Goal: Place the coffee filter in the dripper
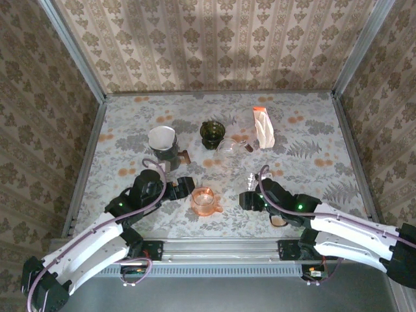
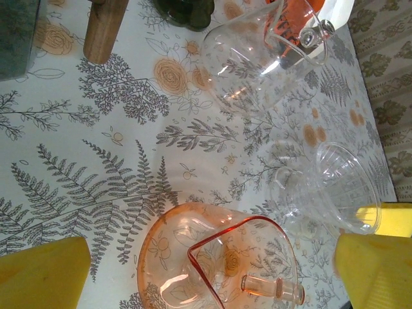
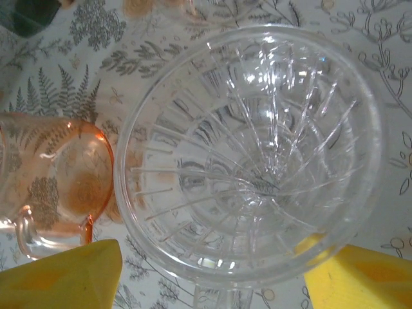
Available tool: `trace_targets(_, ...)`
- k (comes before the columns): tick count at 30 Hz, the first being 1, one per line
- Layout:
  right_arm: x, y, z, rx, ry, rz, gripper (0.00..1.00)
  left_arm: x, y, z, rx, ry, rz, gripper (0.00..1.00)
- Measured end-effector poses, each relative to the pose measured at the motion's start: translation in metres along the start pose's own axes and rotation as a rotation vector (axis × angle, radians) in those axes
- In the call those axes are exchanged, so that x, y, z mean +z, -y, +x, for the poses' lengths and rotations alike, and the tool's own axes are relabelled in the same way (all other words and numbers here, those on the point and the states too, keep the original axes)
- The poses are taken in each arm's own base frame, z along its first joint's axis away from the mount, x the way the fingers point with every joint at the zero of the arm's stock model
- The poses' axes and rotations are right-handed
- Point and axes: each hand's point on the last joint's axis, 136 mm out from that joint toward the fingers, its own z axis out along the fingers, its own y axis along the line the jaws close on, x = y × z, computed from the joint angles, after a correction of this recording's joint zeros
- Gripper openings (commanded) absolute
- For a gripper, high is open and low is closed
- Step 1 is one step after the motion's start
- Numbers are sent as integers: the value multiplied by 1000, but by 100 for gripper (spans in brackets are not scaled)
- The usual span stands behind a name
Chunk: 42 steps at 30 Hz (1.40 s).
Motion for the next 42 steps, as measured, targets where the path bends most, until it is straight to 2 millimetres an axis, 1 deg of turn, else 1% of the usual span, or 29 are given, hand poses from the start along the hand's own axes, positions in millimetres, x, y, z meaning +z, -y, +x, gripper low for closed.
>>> trace_targets(3, 3, -1, -3, -1, -4, 24, 74, 0, 0, 0, 0, -1, 1, 100)
trace_targets(9, 4, 7, 2, -10, -21, 60, 75, 1, -1, 0, -2, 3, 3, 100)
trace_targets(15, -6, 12, 4, -26, -16, 72, 77, 3, -4, 1, -11, 2, 3, 100)
trace_targets(19, -12, 20, 5, -30, -13, 95, 77, 4, -5, -1, -19, 8, 3, 100)
trace_targets(23, -16, 26, 9, -48, -38, 125, 75, 2, -8, -5, -29, 21, -8, 100)
trace_targets(26, -18, 25, 10, -66, -54, 129, 73, -6, -7, -13, -32, 43, -14, 100)
trace_targets(31, -12, 24, 20, -104, -104, 143, 68, -20, 3, -33, -26, 107, 13, 100)
trace_targets(34, -3, 24, 27, -136, -136, 163, 65, -21, 0, -36, -35, 115, 4, 100)
trace_targets(37, 3, 25, 30, -157, -155, 180, 60, -21, -2, -34, -41, 107, -4, 100)
trace_targets(42, 10, 21, 23, -182, -131, 176, 48, -20, -4, -32, -44, 96, -5, 100)
